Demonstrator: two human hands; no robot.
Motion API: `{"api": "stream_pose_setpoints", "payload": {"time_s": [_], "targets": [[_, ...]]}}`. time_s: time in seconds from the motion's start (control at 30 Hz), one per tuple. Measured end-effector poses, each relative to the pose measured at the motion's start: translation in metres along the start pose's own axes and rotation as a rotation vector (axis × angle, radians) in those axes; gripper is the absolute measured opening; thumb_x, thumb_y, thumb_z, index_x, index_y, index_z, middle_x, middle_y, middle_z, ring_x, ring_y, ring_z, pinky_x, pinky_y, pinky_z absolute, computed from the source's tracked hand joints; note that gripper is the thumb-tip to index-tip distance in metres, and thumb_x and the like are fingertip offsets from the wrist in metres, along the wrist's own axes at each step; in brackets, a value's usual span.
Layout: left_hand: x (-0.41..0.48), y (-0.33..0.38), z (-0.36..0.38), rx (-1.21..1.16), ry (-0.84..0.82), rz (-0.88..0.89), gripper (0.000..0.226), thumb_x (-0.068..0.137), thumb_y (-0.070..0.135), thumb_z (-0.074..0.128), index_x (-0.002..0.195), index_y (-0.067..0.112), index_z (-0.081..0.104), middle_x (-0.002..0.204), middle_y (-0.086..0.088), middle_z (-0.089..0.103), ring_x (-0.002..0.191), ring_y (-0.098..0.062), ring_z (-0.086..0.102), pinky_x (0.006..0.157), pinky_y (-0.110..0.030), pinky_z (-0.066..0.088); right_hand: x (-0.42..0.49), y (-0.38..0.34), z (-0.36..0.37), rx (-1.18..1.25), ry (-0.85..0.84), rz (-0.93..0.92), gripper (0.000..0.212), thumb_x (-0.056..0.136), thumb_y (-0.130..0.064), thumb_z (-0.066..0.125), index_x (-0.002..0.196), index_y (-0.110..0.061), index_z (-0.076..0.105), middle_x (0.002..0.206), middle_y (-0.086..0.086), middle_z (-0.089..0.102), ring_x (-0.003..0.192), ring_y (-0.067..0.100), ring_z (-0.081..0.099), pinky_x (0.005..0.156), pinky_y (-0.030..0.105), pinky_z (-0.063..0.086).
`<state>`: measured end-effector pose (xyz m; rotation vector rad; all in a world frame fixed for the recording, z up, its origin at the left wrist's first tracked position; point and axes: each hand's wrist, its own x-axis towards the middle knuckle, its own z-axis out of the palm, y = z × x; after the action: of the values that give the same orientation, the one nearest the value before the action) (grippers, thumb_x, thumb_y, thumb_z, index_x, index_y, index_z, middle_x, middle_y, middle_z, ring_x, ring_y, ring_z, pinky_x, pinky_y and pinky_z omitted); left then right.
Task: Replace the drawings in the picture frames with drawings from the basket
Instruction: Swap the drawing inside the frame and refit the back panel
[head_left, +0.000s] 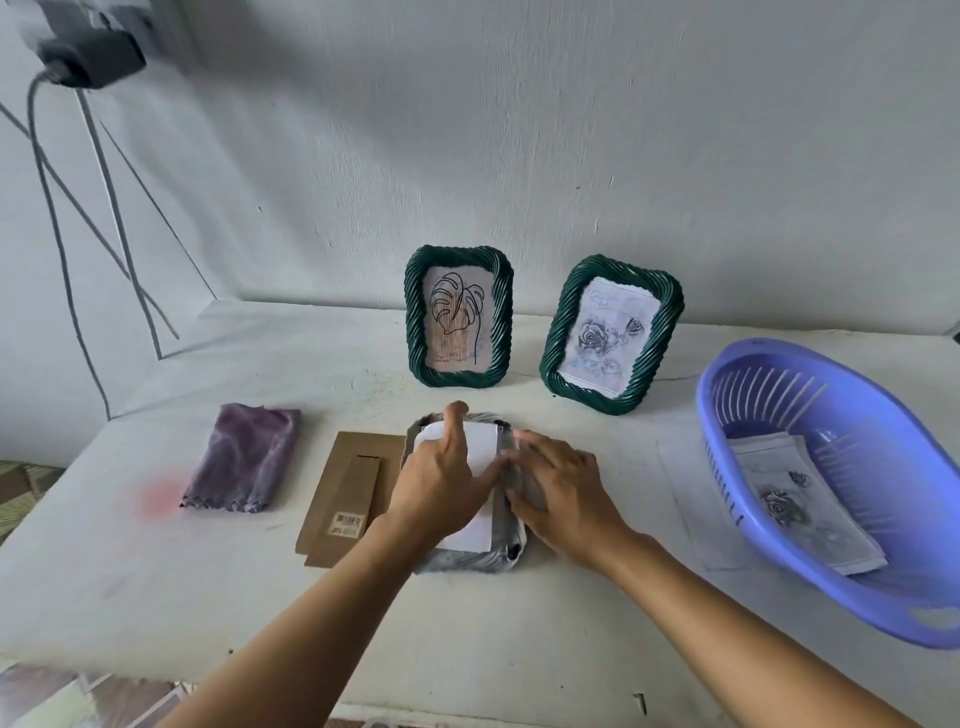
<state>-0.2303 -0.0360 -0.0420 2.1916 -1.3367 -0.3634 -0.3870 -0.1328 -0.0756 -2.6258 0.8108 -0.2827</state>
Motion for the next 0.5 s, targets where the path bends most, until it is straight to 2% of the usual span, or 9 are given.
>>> {"api": "stream_pose_setpoints", "payload": {"time_s": [0.07,0.1,0.13,0.2,0.27,0.33,0.43,0.5], "targets": [[-0.005,-0.005,0.000,-0.068,0.013,0.132,0.044,0.093,0.039,0.065,0.125,0.020,0.041,0.068,0.003,0.067,0.059,-0.017,0.063,0.063,-0.038,0.056,0.000,0.003,0.001,0.008,0.003,-0.008,0.058,0.089,-0.057,0.031,0.139,-0.034,0.047,0.155,-0.007,0.037,0.141,0.016,0.035,0.107,0.040,0.029],[-0.009,-0.009,-0.002,-0.077,0.025,0.221,0.034,0.093,0.029,0.067,0.119,0.018,0.048,0.075,0.006,0.067,0.062,-0.013,0.062,0.063,-0.038,0.056,0.000,0.005,0.002,0.017,0.003,-0.009,0.056,0.090,-0.057,0.033,0.139,-0.035,0.048,0.155,-0.007,0.037,0.141,0.017,0.035,0.107,0.041,0.029],[-0.012,-0.016,-0.004,-0.048,0.047,0.309,0.025,0.092,0.023,0.068,0.113,0.018,0.055,0.084,0.006,0.066,0.069,-0.011,0.061,0.065,-0.038,0.055,0.000,0.006,0.003,0.033,0.001,-0.009,0.054,0.091,-0.056,0.036,0.139,-0.035,0.048,0.155,-0.007,0.037,0.141,0.017,0.035,0.108,0.041,0.028],[-0.018,-0.033,-0.009,0.128,0.056,0.396,0.018,0.094,0.028,0.063,0.111,0.024,0.064,0.109,0.006,0.063,0.099,-0.012,0.056,0.082,-0.039,0.052,0.000,0.008,0.004,0.080,0.005,-0.003,0.051,0.091,-0.055,0.041,0.137,-0.034,0.051,0.153,-0.010,0.037,0.139,0.016,0.036,0.109,0.041,0.028],[-0.022,-0.050,-0.014,0.317,-0.023,0.368,0.034,0.099,0.045,0.046,0.127,0.034,0.061,0.141,0.010,0.052,0.133,-0.015,0.042,0.101,-0.044,0.036,0.000,0.008,0.005,0.114,0.032,0.003,0.050,0.090,-0.053,0.046,0.135,-0.032,0.055,0.151,-0.011,0.039,0.136,0.017,0.039,0.108,0.040,0.029],[-0.027,-0.061,-0.018,0.428,-0.122,0.350,0.051,0.100,0.057,0.028,0.143,0.038,0.048,0.161,0.013,0.032,0.150,-0.015,0.022,0.107,-0.050,0.024,0.001,0.008,0.006,0.119,0.058,0.005,0.048,0.089,-0.048,0.052,0.134,-0.032,0.056,0.149,-0.012,0.040,0.134,0.016,0.042,0.106,0.039,0.030],[-0.032,-0.062,-0.018,0.503,-0.234,0.336,0.072,0.095,0.068,0.001,0.155,0.039,0.029,0.166,0.014,0.013,0.155,-0.013,0.009,0.111,-0.054,0.016,0.003,0.008,0.007,0.106,0.076,0.005,0.049,0.086,-0.047,0.054,0.132,-0.030,0.059,0.145,-0.012,0.042,0.130,0.015,0.044,0.104,0.041,0.035],[-0.034,-0.056,-0.016,0.512,-0.238,0.306,0.076,0.093,0.069,-0.005,0.155,0.039,0.026,0.166,0.014,0.013,0.154,-0.013,0.010,0.110,-0.055,0.012,0.005,0.009,0.007,0.109,0.069,0.006,0.052,0.085,-0.049,0.053,0.133,-0.030,0.059,0.143,-0.012,0.043,0.130,0.014,0.044,0.104,0.042,0.036]]}}
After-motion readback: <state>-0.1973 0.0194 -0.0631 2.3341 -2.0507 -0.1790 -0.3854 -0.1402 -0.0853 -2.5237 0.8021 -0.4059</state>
